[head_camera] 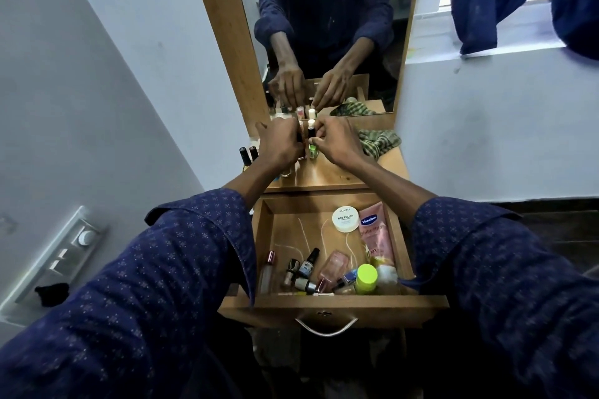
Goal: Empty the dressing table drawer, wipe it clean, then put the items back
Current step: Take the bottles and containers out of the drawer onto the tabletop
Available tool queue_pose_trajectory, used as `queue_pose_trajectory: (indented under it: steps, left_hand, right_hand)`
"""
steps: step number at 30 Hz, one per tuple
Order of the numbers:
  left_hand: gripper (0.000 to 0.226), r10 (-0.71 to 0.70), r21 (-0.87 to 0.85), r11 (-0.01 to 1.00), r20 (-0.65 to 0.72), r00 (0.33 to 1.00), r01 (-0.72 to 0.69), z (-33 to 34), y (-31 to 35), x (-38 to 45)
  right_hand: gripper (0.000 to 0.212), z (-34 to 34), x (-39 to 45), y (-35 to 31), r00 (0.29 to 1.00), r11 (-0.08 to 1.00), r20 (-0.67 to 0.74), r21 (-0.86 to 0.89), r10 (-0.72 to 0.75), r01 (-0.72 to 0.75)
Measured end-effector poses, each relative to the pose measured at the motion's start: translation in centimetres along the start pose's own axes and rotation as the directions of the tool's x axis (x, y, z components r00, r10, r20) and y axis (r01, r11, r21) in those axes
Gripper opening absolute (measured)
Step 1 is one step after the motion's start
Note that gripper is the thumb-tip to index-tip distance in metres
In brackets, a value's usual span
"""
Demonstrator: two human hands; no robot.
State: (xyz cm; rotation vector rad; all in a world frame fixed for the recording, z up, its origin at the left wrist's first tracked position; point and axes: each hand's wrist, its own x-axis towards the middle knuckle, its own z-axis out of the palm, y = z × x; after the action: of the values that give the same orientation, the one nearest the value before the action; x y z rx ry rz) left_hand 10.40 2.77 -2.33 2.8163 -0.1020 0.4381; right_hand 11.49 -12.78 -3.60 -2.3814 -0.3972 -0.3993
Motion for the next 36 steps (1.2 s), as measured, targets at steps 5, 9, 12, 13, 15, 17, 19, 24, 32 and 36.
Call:
queue_pose_trajectory:
  steps: [5, 9, 12, 13, 15, 17, 19, 24, 32, 36]
  left_hand:
    - [0.011, 0.000, 0.015, 1.000, -0.126, 0.992, 0.002, -0.8, 0.3, -1.0]
    - [0.009, 0.089, 0.027, 0.996, -0.270, 0.959, -0.085, -2.2, 1.7, -3.7]
    - [0.004, 0.197, -0.032, 0.976, -0.292, 0.936, -0.216, -2.4, 2.3, -6.8]
    - [0.004, 0.212, -0.051, 0.971, -0.275, 0.938, -0.235, -2.3, 2.5, -8.1]
    - [0.007, 0.212, -0.063, 0.971, -0.220, 0.952, -0.231, -1.6, 2.3, -10.6]
    - [0.009, 0.202, -0.072, 0.974, -0.160, 0.966, -0.216, -0.5, 1.4, -12.9]
    - [0.012, 0.167, -0.102, 0.980, -0.059, 0.984, -0.173, 0.8, 0.3, -15.0]
    - [0.015, 0.099, -0.059, 0.994, 0.123, 0.988, -0.092, 3.4, -1.8, -19.4]
    - [0.032, -0.046, 0.077, 0.997, 0.293, 0.955, 0.024, 4.3, -3.2, -21.5]
    - [0.032, -0.051, 0.130, 0.992, 0.353, 0.934, 0.005, 4.4, -2.7, -21.7]
  right_hand:
    - [0.025, -0.4, -1.1, -0.1, 0.998, 1.000, -0.067, 0.009, 0.006, -0.006]
    - [0.022, -1.1, -3.0, -0.7, 0.994, 0.999, -0.105, 0.001, -0.037, 0.038]
    - [0.016, -1.4, -5.1, -1.2, 0.995, 0.999, -0.090, -0.003, -0.048, 0.048]
    - [0.014, -1.5, -5.9, -1.4, 0.997, 0.999, -0.063, -0.011, -0.052, 0.051]
    - [0.015, -1.4, -7.8, -1.6, 0.998, 0.998, 0.022, -0.036, -0.058, 0.059]
    - [0.016, -1.3, -10.2, -1.6, 0.987, 0.997, 0.155, -0.051, -0.049, 0.058]
    - [0.012, -1.1, -12.2, -1.1, 0.951, 0.997, 0.307, -0.059, -0.037, 0.057]
    - [0.012, -0.2, -15.7, -0.5, 0.863, 0.977, 0.499, -0.132, -0.081, 0.168]
    - [0.028, 1.8, -17.3, -1.1, 0.737, 0.871, 0.661, -0.270, -0.141, 0.409]
    - [0.029, 2.4, -17.4, -1.3, 0.727, 0.851, 0.676, -0.305, -0.121, 0.427]
